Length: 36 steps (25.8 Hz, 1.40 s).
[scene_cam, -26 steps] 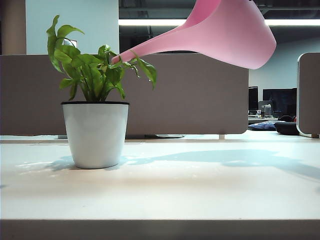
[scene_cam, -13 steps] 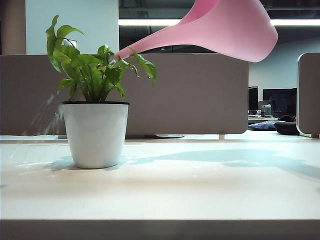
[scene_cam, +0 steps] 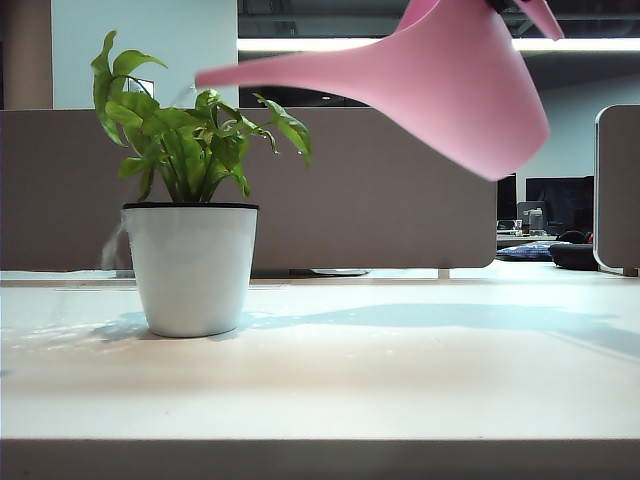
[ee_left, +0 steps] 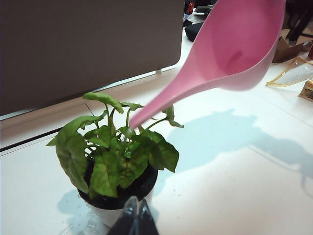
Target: Pick up the watering can from the table, water the potted plant, and put the can back.
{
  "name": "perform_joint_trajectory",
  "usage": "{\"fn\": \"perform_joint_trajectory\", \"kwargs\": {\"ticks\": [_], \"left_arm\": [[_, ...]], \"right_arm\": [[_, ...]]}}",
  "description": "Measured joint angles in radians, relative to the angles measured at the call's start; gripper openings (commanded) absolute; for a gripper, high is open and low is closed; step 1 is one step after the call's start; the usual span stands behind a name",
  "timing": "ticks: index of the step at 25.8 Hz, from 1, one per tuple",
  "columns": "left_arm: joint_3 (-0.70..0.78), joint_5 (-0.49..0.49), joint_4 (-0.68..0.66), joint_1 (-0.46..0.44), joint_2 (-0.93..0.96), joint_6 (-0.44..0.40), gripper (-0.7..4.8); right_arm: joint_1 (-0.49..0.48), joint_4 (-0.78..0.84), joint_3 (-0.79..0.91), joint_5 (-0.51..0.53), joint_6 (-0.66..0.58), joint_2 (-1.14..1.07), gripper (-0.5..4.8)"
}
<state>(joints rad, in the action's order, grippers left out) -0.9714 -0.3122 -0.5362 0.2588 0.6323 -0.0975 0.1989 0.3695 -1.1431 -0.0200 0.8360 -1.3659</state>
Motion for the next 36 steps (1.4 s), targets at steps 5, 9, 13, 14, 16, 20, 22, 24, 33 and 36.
{"fn": "perform_joint_trajectory", "kwargs": {"ticks": [5,9,13,14,16,20,22,24,33,36], "left_arm": [[0.000,0.000,0.000,0.000,0.000,0.000,-0.05],[0.000,0.000,-0.001,0.000,0.000,0.000,-0.05],[0.000,0.000,-0.006,0.000,0.000,0.000,-0.05],[0.000,0.000,-0.007,0.000,0.000,0.000,-0.05],[0.000,0.000,-0.007,0.000,0.000,0.000,-0.05],[0.000,0.000,-0.007,0.000,0.000,0.000,-0.05],[0.000,0.000,-0.007,0.000,0.000,0.000,-0.05],[0.000,0.000,-0.007,0.000,0.000,0.000,-0.05],[0.000,0.000,-0.034,0.000,0.000,0.000,-0.05],[0.000,0.000,-0.039,0.000,0.000,0.000,-0.05]], "right_arm": [[-0.036,-0.002,0.004,-0.006,-0.131,-0.031,0.98],[-0.068,-0.008,0.029,-0.011,-0.221,-0.046,0.98],[-0.131,-0.016,0.064,-0.002,-0.429,-0.076,0.98],[-0.146,-0.017,0.071,0.001,-0.482,-0.085,0.98],[-0.174,-0.018,0.080,0.027,-0.570,-0.105,0.98],[-0.203,0.036,0.105,0.074,-0.718,-0.135,0.98],[-0.206,0.094,0.120,0.090,-0.765,-0.152,0.98],[-0.206,0.135,0.130,0.102,-0.787,-0.169,0.98],[-0.204,0.259,0.232,0.097,-0.855,-0.299,0.98],[-0.204,0.281,0.253,0.097,-0.856,-0.325,0.98]]}}
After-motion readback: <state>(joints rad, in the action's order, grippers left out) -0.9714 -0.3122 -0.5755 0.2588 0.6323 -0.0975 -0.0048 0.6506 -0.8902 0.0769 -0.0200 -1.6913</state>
